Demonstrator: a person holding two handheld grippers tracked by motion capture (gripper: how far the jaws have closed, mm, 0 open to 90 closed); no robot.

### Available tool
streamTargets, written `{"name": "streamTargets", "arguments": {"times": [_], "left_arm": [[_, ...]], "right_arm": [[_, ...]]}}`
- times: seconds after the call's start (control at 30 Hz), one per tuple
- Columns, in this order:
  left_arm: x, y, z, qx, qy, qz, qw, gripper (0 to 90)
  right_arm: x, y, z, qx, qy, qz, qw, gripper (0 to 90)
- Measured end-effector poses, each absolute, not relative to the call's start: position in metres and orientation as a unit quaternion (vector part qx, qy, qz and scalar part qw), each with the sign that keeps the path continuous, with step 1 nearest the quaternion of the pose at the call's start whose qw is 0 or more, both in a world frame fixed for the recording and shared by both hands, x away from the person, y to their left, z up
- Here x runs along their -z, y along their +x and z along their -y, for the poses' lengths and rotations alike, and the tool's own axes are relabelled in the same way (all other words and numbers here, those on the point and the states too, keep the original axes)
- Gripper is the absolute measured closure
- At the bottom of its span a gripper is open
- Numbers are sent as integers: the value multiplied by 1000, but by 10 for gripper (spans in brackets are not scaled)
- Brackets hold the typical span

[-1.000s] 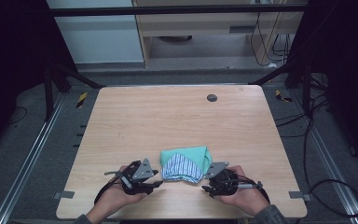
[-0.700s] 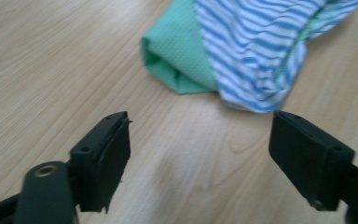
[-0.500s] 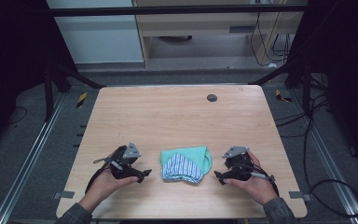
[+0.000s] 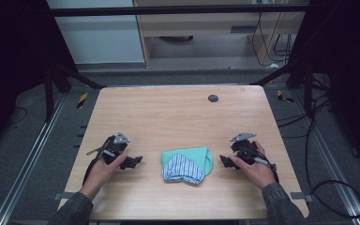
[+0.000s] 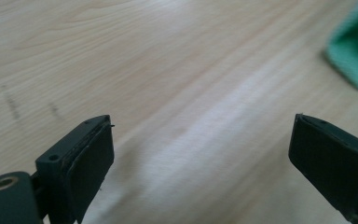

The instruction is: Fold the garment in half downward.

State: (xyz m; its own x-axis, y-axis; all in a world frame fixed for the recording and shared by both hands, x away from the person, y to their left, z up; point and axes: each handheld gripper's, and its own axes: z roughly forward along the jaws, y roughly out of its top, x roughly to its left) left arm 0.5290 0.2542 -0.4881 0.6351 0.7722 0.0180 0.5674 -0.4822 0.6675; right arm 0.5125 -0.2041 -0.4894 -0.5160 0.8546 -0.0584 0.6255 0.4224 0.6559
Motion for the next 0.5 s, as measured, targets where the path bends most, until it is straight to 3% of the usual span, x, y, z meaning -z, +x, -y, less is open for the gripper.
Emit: {"name": "streamTargets", "arguments": {"times": [0.5], "left_arm": [[506, 552, -265, -194, 812, -438, 334, 52]], "right_arm": [[503, 548, 202, -292, 508, -775, 236, 69]]}}
